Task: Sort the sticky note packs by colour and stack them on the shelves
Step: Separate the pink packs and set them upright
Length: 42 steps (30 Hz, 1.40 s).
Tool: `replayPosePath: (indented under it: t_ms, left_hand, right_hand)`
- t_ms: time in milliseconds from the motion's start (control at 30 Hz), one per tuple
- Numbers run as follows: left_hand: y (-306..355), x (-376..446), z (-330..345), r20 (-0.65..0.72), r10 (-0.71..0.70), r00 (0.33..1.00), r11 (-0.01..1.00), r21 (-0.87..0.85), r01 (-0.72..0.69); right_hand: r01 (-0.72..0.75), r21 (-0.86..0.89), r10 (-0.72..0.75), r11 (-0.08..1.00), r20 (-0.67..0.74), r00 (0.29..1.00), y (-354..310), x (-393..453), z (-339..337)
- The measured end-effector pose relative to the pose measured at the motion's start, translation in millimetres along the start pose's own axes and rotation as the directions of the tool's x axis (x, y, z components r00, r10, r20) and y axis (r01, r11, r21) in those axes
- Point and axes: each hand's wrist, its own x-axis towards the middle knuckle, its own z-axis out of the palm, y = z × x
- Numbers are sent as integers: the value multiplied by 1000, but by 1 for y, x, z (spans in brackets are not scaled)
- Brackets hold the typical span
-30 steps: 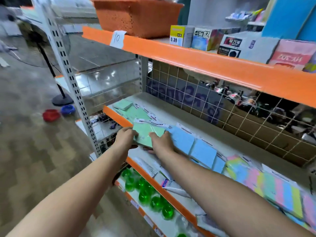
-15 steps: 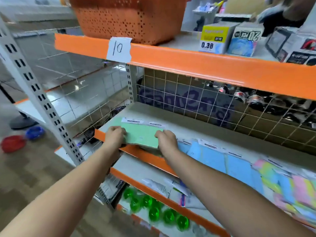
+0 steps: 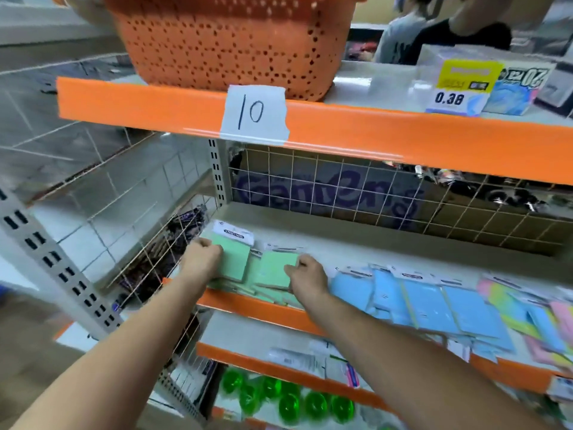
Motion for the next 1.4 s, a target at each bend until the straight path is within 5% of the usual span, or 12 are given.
replayPosePath:
  t_ms: [333, 533, 1400]
  left_hand:
    - [-2, 9, 7, 51, 97, 994, 862, 495, -110]
    - [-5, 6, 6, 26, 201, 979, 749, 640, -171]
    - [30, -52, 70, 110, 318, 942, 814, 477, -331]
  right_hand:
    - [54, -369, -103, 928, -114, 988, -3, 1, 13]
    - [77, -484, -139, 871, -93, 986, 0, 4, 7]
    - [123, -223, -163, 967, -172, 971, 16, -20, -69]
